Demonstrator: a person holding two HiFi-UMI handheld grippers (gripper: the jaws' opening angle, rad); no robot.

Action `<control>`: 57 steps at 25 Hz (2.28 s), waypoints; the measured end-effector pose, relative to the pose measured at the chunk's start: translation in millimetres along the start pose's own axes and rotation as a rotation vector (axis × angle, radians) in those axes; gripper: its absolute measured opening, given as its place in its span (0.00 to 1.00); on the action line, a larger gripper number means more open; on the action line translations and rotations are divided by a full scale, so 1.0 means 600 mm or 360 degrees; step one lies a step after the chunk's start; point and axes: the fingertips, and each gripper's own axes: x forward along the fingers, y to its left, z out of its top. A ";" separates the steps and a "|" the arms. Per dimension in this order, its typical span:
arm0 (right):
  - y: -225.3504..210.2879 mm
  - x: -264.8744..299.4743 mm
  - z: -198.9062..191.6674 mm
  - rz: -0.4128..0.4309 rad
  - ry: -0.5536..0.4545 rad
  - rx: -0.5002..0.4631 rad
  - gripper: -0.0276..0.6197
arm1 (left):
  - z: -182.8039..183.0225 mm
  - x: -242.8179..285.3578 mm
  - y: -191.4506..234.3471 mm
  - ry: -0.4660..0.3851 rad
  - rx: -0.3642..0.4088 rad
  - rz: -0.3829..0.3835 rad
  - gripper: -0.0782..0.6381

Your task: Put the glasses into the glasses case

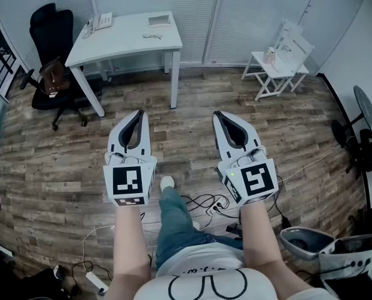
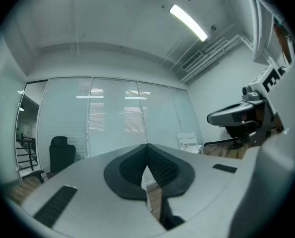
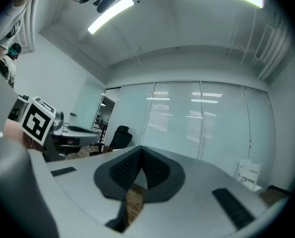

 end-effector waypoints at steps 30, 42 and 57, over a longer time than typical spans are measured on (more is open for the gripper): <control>-0.213 0.544 -0.038 -0.0045 -0.0039 0.0188 0.06 | -0.060 0.497 0.300 0.0012 -0.0059 0.0007 0.13; -0.319 0.775 -0.115 0.0015 -0.0005 0.0186 0.06 | -0.140 0.700 0.384 0.0073 -0.0129 0.0080 0.13; -0.505 1.200 -0.227 0.0294 0.0098 0.0223 0.06 | -0.183 1.146 0.533 0.0118 -0.0110 0.0218 0.13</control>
